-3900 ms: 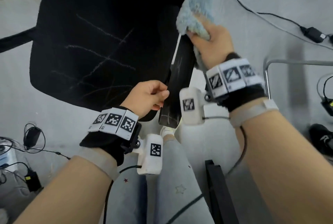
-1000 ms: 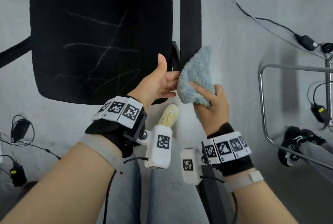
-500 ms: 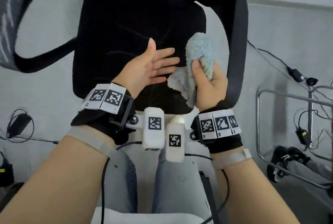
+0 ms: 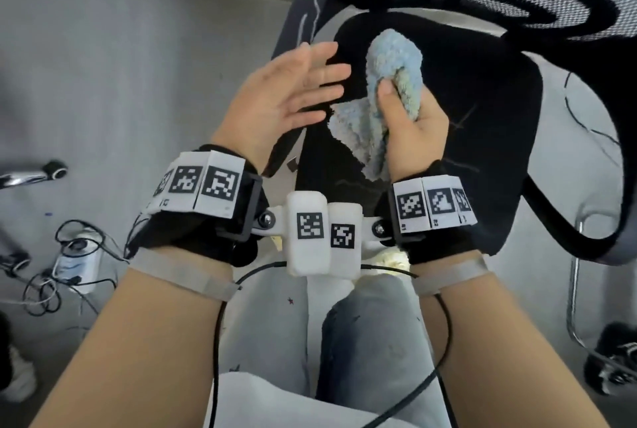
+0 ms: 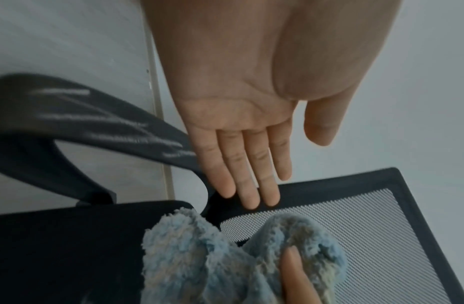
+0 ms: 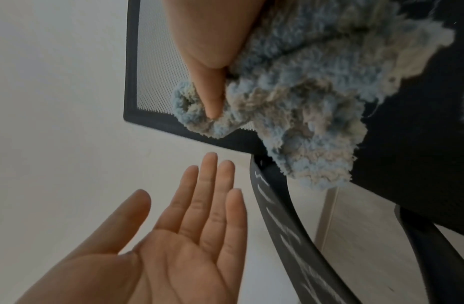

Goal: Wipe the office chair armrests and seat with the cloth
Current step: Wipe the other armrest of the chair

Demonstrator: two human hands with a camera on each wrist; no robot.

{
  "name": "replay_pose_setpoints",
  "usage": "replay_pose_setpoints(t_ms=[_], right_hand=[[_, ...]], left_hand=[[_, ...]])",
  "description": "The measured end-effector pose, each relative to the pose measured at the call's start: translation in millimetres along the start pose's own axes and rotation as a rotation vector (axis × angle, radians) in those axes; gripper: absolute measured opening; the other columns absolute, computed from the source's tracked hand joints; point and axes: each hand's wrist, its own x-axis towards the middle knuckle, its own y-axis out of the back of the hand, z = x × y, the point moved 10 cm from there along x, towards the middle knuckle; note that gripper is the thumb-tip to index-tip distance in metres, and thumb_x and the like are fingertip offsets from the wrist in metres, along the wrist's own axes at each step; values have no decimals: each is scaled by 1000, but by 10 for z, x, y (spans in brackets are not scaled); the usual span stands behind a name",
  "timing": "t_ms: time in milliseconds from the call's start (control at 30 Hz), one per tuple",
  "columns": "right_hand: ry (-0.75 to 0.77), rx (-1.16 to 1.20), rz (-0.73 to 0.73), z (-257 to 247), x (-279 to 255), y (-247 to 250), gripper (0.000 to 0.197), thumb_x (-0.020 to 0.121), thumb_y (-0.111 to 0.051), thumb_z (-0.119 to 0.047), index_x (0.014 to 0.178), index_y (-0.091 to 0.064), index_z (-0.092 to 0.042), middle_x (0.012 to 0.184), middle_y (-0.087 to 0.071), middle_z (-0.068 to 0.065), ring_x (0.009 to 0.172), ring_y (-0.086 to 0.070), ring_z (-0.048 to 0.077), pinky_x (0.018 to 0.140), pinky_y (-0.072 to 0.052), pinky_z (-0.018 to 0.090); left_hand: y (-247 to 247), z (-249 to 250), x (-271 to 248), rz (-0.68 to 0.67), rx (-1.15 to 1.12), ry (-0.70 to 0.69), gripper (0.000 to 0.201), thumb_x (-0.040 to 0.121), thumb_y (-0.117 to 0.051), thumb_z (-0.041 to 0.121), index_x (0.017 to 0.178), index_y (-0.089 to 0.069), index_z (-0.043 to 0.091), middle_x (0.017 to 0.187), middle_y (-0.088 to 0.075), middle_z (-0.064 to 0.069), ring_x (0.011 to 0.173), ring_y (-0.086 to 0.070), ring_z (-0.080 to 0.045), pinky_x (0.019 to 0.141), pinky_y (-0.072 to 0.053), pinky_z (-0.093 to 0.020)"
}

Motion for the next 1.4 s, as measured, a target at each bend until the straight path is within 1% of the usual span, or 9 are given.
replay_pose_setpoints(t_ms=[200, 300, 433, 700, 800, 933, 1067, 1200, 1400], right_hand=[[0, -203, -159, 175, -26, -542, 10, 83, -57, -32, 76, -61, -26, 83, -57, 10, 79, -55, 19, 74, -47, 34], [50, -411, -254, 266, 53, -784, 26, 87, -59, -29, 106, -65, -12, 94, -44, 4, 76, -46, 1, 69, -38, 4], [127, -626, -411, 377, 127, -1158, 41, 89, -58, -28, 129, -51, -26, 101, -31, 1, 73, -36, -8, 68, -30, -8], [270, -870, -683, 561, -590, -1234, 43, 82, -64, -28, 122, -53, -43, 123, -45, 6, 111, -48, 20, 88, -47, 33], [287, -1018, -566, 355, -42, -1292, 38, 86, -58, -33, 124, -53, -37, 133, -40, 7, 117, -45, 24, 96, -42, 34], [119, -793, -315, 235, 402, -1236, 18, 86, -58, -30, 104, -62, -27, 126, -46, 11, 106, -52, 25, 90, -46, 37], [124, -877, -524, 624, -386, -1237, 38, 85, -57, -36, 122, -55, -34, 125, -45, 4, 107, -50, 20, 85, -41, 24], [264, -902, -658, 644, -686, -1268, 41, 79, -66, -26, 115, -59, -44, 122, -48, 6, 109, -50, 23, 88, -48, 34], [186, -854, -265, 360, 336, -1135, 32, 84, -60, -34, 115, -63, -24, 108, -44, 5, 97, -49, 20, 81, -43, 26]], left_hand=[[702, -264, -134, 275, -82, -22, 21, 96, -42, 22, 106, -60, 29, 107, -68, 7, 105, -63, -10, 90, -49, -27], [1033, -646, -177, 438, -41, 61, 25, 95, -41, 11, 106, -58, 27, 104, -64, 9, 104, -58, -7, 92, -42, -26], [1059, -1278, -165, 381, 21, 270, 33, 97, -35, 10, 126, -51, 16, 101, -59, 4, 100, -51, -11, 100, -37, -32], [1027, -1468, -181, 354, -6, 289, 23, 99, -36, 19, 106, -57, 20, 81, -64, 10, 80, -58, -2, 83, -48, -30], [1037, -1430, -182, 354, 103, 266, 31, 99, -33, 20, 122, -53, 14, 97, -57, 2, 82, -51, -1, 72, -50, -26], [1074, -1418, -174, 329, 208, 237, 33, 99, -30, 24, 124, -52, 21, 107, -56, 4, 91, -52, -4, 68, -50, -22], [1066, -1497, -174, 315, 168, 287, 30, 99, -32, 24, 124, -49, 22, 98, -57, 5, 85, -53, -7, 65, -50, -17], [1024, -1560, -219, 333, 56, 331, 25, 99, -35, 19, 118, -51, 23, 97, -62, 0, 86, -59, -13, 70, -52, -23], [1025, -1469, -184, 302, 120, 257, 35, 99, -29, 26, 126, -49, 16, 105, -52, 5, 88, -49, 1, 74, -52, -26]])
